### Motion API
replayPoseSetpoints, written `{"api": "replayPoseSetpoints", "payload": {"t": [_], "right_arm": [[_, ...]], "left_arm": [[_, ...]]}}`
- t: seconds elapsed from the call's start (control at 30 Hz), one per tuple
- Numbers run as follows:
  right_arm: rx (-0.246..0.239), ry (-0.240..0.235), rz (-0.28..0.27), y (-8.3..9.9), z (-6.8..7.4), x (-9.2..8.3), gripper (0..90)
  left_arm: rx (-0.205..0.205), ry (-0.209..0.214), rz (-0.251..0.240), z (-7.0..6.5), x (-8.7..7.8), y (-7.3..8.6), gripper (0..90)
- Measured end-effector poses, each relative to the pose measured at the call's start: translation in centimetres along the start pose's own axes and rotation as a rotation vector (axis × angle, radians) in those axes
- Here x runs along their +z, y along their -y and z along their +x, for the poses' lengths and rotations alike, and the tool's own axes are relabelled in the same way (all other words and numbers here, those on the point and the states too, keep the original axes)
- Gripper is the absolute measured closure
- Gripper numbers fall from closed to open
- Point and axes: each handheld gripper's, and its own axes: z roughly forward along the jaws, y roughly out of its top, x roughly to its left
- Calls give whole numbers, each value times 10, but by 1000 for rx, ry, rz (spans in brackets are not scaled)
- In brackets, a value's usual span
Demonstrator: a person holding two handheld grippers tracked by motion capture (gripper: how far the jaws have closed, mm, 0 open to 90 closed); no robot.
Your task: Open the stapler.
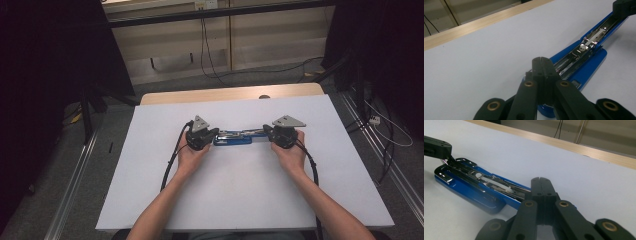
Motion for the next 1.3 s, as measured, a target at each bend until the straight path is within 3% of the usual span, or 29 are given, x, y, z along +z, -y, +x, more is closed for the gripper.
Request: {"api": "replayPoseSetpoints", "payload": {"t": [0.43, 0.77, 0.93, 1.1, 1.13, 1.23, 1.27, 1.3], "right_arm": [[-7, -1, -1, 1, -3, -1, 900], [5, -11, 14, 2, -5, 0, 900], [25, -45, 7, 2, -7, 0, 900], [29, -60, -4, 1, -7, -1, 889], [30, -67, -11, 0, -8, -2, 875], [39, -68, -14, 0, -9, -3, 847], [41, -72, -17, -1, -9, -4, 811], [47, -74, -19, -1, -9, -4, 795]], "left_arm": [[-10, 7, 6, 0, 0, -1, 900], [-17, 14, -21, -1, -3, -5, 892], [-14, 10, -19, -5, -3, -7, 837], [-44, 30, -55, -3, -9, -11, 794], [-68, 44, -66, -1, -13, -12, 781], [-68, 50, -61, 0, -16, -13, 732], [-68, 50, -56, 0, -17, -13, 664], [-64, 53, -52, 1, -19, -13, 650]]}}
